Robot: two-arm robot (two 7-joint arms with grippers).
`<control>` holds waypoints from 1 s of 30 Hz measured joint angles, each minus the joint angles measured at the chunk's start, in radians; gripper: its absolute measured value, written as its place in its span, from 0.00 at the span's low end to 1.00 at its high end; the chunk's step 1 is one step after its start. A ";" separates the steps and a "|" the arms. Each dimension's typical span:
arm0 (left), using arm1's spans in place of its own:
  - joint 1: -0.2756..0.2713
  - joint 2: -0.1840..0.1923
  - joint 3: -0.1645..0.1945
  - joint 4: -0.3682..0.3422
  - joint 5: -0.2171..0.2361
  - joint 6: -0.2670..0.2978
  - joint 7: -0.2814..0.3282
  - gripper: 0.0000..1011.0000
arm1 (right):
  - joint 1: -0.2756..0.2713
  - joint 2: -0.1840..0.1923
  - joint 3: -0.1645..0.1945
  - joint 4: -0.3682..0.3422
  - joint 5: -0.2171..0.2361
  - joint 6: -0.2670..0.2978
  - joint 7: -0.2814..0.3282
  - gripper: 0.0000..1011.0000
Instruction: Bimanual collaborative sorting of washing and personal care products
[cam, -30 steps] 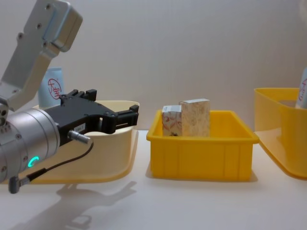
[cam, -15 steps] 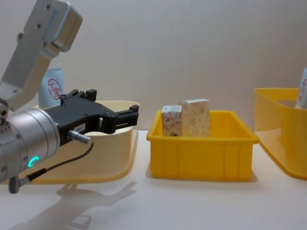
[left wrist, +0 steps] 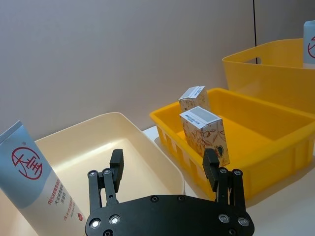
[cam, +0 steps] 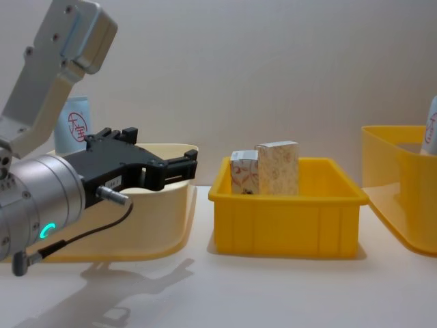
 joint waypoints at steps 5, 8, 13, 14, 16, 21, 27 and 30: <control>0.000 0.000 0.000 0.000 0.000 0.000 0.000 0.99 | 0.000 -0.014 0.004 0.002 -0.011 0.055 -0.011 0.44; 0.000 0.000 0.000 0.000 0.000 0.000 0.000 0.99 | 0.005 -0.021 0.005 0.012 -0.017 0.090 -0.016 0.44; 0.000 0.000 0.000 0.000 0.000 0.000 0.000 0.99 | 0.021 -0.031 0.004 0.035 -0.024 0.126 -0.017 0.44; 0.000 0.000 0.000 0.000 0.000 0.000 0.000 0.99 | 0.028 -0.033 0.002 0.045 -0.025 0.134 -0.016 0.44; 0.000 0.000 0.000 0.000 0.000 0.000 0.000 0.99 | 0.034 -0.036 0.000 0.053 -0.027 0.140 -0.015 0.44; 0.000 0.000 0.000 0.000 0.000 0.000 0.000 0.99 | 0.057 -0.042 -0.008 0.084 -0.032 0.154 -0.007 0.44; 0.000 0.000 0.000 0.000 0.000 0.000 0.000 0.99 | 0.083 -0.055 -0.016 0.120 -0.036 0.174 0.002 0.44; 0.000 0.000 0.000 0.000 0.000 0.000 0.000 0.99 | 0.089 -0.061 -0.018 0.129 -0.039 0.185 0.005 0.44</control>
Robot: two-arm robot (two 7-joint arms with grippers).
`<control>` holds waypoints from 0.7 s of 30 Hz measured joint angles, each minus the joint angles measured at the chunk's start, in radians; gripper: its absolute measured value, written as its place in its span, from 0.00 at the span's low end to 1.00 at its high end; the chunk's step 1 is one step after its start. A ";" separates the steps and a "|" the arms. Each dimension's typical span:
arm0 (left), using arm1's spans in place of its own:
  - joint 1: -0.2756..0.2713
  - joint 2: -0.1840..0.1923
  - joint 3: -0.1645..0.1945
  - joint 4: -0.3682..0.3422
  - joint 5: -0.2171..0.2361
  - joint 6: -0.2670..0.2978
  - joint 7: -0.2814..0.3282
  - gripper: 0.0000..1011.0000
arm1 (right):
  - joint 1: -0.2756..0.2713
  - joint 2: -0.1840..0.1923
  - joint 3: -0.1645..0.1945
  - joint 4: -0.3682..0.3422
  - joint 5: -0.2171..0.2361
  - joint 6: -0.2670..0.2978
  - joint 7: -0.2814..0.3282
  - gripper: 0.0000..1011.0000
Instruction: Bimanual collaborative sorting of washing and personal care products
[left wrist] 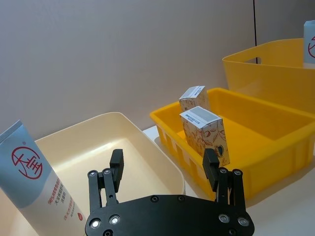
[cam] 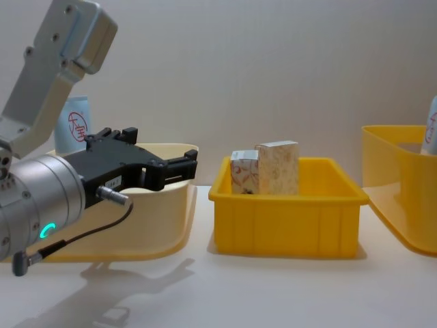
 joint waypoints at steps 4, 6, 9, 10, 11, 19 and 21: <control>0.000 0.000 0.000 0.000 0.000 0.000 0.000 0.99 | 0.006 -0.009 -0.002 0.011 -0.001 0.019 0.002 0.44; 0.000 0.000 0.000 0.000 0.000 0.000 0.000 0.99 | 0.008 -0.012 -0.002 0.015 -0.002 0.026 0.002 0.44; 0.000 0.000 0.000 0.000 0.000 0.000 0.000 0.99 | 0.011 -0.020 -0.002 0.023 -0.003 0.041 0.003 0.44; 0.000 0.000 0.000 0.000 0.000 0.000 0.000 0.99 | 0.012 -0.023 -0.002 0.026 -0.003 0.048 0.003 0.44; 0.000 0.000 0.000 0.000 0.000 0.000 0.000 0.99 | 0.012 -0.025 -0.002 0.028 -0.003 0.050 0.004 0.44; 0.000 0.000 0.000 0.000 0.000 0.000 0.000 0.99 | 0.018 -0.040 -0.003 0.045 -0.006 0.072 0.008 0.44; 0.000 0.000 0.000 0.000 0.000 0.000 0.000 0.99 | 0.019 -0.042 -0.003 0.047 -0.006 0.074 0.009 0.44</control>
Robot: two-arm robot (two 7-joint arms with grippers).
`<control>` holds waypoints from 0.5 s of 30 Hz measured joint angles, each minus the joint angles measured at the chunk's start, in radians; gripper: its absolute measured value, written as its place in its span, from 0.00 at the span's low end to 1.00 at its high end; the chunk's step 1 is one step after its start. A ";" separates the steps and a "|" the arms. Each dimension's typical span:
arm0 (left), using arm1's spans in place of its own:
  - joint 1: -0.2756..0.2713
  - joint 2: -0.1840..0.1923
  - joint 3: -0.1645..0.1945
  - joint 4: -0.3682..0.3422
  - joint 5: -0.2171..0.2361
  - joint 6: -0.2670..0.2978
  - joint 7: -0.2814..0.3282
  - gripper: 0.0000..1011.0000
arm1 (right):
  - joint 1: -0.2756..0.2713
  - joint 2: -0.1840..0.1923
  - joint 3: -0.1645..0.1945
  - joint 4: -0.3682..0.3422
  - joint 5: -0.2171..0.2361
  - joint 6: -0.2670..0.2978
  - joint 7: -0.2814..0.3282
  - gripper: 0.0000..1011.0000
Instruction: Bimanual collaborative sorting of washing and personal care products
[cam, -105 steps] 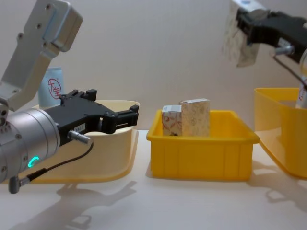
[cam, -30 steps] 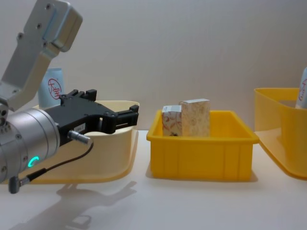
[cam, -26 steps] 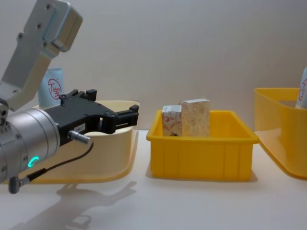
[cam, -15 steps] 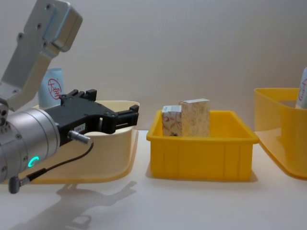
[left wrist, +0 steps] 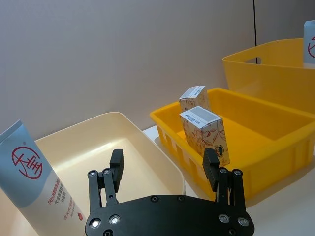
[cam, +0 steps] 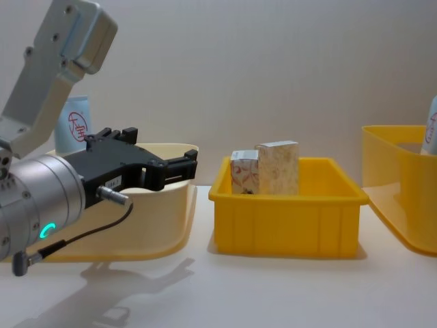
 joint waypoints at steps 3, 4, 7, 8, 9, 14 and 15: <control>0.000 0.000 0.000 0.000 0.000 0.000 0.000 0.99 | 0.002 -0.003 0.000 0.003 -0.001 0.003 0.001 0.49; 0.000 0.000 0.000 0.000 0.000 0.000 0.000 0.99 | 0.002 -0.005 0.000 0.005 -0.001 0.005 0.001 0.53; 0.000 0.000 0.000 0.000 0.000 0.000 0.000 0.99 | 0.003 -0.007 0.000 0.008 -0.001 0.009 0.001 0.62; 0.000 0.000 0.000 0.000 0.000 0.000 0.000 0.99 | 0.003 -0.007 0.000 0.008 -0.001 0.009 0.002 0.64; 0.000 0.000 0.000 0.000 0.000 0.000 0.000 0.99 | 0.003 -0.008 0.000 0.009 -0.001 0.010 0.002 0.66; 0.000 0.000 0.000 0.000 0.000 0.000 0.000 0.99 | 0.004 -0.010 0.000 0.011 -0.002 0.012 0.002 0.82; 0.000 0.000 0.000 0.000 0.000 0.000 0.000 0.99 | 0.004 -0.010 0.000 0.012 -0.002 0.013 0.003 0.85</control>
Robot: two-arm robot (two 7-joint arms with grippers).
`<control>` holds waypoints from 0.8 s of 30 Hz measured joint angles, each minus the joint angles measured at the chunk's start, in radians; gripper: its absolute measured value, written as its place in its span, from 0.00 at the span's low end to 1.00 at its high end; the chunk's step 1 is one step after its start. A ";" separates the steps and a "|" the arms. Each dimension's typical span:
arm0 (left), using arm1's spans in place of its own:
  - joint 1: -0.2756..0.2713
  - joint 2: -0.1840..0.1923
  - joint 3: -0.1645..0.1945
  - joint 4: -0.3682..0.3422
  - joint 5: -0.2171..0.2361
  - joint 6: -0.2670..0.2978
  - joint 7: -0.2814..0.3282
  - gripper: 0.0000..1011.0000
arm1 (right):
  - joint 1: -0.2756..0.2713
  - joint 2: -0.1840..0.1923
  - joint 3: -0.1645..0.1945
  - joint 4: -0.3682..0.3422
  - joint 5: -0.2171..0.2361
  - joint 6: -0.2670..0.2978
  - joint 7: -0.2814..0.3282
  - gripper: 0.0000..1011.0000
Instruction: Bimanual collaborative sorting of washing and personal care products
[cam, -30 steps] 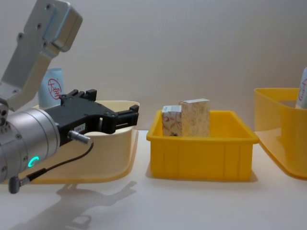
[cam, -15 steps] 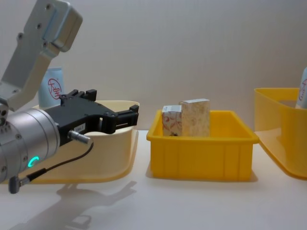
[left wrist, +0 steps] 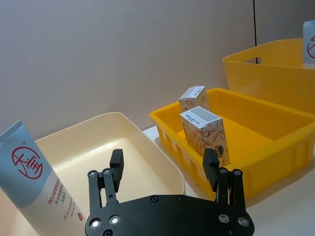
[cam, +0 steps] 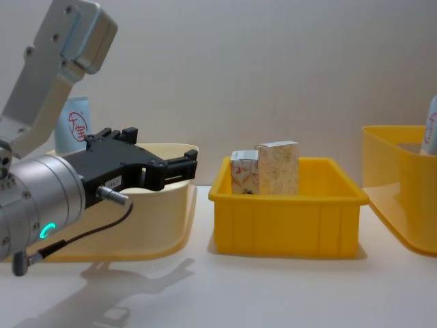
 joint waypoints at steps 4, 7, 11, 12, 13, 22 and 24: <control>0.000 0.000 0.000 0.000 0.000 0.000 0.000 0.99 | 0.000 -0.001 0.000 0.001 0.000 0.002 0.001 0.94; 0.000 0.000 0.000 0.000 0.000 0.000 0.000 0.99 | 0.000 -0.002 0.000 0.001 -0.001 0.001 0.002 0.99; 0.000 0.000 0.000 0.000 0.000 0.000 0.000 0.99 | 0.000 -0.002 0.001 0.001 -0.001 -0.014 0.005 0.99; 0.000 0.000 0.000 0.000 0.000 0.000 0.000 0.99 | -0.001 -0.002 0.001 0.001 -0.001 -0.019 0.006 0.99; 0.000 0.000 0.000 0.000 0.000 0.000 0.000 0.99 | -0.002 -0.002 0.001 0.001 -0.001 -0.030 0.007 0.99; 0.000 0.000 0.000 0.000 0.000 0.000 0.000 0.99 | -0.012 0.001 0.002 -0.003 0.002 -0.130 0.021 0.99; 0.000 0.000 0.000 0.000 0.000 0.000 0.000 0.99 | -0.014 0.001 0.002 -0.005 0.003 -0.151 0.023 0.99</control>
